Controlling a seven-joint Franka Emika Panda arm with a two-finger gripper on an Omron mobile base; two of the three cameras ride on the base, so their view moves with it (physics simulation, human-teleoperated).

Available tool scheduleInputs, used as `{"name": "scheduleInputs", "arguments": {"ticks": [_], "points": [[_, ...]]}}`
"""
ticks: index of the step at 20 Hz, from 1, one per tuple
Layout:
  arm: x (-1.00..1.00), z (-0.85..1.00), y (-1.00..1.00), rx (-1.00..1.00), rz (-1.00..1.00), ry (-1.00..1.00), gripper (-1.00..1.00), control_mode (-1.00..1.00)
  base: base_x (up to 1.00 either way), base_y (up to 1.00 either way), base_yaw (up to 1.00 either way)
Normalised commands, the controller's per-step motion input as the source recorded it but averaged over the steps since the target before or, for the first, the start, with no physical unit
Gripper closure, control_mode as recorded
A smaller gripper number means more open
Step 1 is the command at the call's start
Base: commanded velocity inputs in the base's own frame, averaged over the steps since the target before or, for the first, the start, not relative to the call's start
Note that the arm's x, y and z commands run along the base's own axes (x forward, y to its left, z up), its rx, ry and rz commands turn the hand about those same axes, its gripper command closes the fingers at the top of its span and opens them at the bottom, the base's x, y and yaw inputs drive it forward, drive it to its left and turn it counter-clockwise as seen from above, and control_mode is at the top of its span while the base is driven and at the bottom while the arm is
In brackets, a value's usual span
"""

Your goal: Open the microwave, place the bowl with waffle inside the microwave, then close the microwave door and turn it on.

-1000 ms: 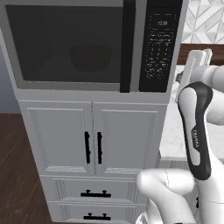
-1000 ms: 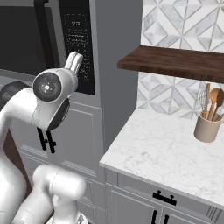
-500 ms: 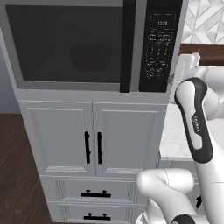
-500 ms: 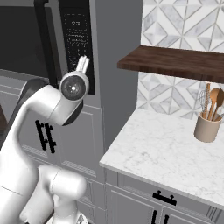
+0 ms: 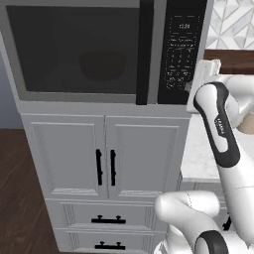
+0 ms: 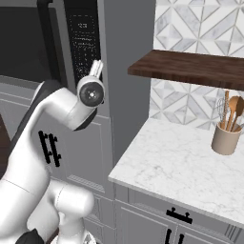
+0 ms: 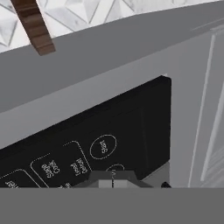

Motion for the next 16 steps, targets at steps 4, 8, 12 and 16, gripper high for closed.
{"name": "scheduleInputs", "arguments": {"ticks": [4,8,12,16], "points": [[0.29,-0.06,0.04,0.00,0.00,-0.02,1.00,-1.00,0.00,0.00,0.00],[0.31,-0.06,0.07,0.00,0.00,-0.07,1.00,-1.00,0.00,0.00,0.00],[0.34,-0.16,0.04,0.00,0.00,-0.09,1.00,-1.00,0.00,0.00,0.00],[0.34,-0.26,0.00,0.00,0.00,-0.13,1.00,-1.00,0.00,0.00,0.00]]}}
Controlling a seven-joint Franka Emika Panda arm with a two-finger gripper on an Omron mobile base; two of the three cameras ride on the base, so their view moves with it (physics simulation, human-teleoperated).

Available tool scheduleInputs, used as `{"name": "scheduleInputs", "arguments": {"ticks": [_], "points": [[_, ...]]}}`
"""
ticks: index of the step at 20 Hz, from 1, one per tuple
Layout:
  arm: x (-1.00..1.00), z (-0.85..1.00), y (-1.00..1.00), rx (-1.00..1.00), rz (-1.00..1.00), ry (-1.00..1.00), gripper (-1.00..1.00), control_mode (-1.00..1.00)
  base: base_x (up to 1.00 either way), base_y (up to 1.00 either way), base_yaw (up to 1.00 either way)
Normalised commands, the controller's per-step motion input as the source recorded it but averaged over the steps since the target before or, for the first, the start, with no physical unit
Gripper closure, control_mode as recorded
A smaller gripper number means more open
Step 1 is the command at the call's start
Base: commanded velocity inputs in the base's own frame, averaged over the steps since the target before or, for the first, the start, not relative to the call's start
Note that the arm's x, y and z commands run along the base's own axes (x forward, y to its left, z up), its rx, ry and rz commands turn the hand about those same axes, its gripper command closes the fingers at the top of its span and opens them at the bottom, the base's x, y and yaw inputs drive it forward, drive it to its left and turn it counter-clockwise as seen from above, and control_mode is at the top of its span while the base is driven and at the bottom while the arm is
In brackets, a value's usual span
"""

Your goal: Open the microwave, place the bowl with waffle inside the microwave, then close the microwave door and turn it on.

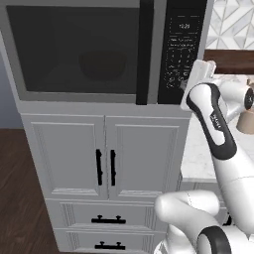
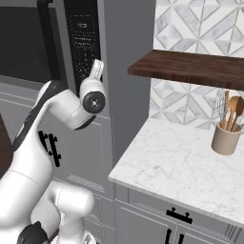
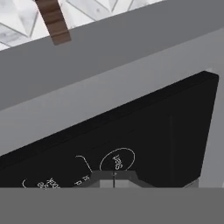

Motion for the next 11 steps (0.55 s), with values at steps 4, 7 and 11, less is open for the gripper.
{"name": "scheduleInputs", "arguments": {"ticks": [4,7,11], "points": [[0.55,-0.46,0.09,-0.04,-0.01,-0.16,1.00,-1.00,0.00,0.00,0.00],[0.86,-0.84,0.52,-0.30,-0.12,-0.11,1.00,-1.00,0.00,0.00,0.00],[0.91,-0.97,0.88,-0.47,-0.19,-0.12,1.00,-1.00,0.00,0.00,0.00]]}}
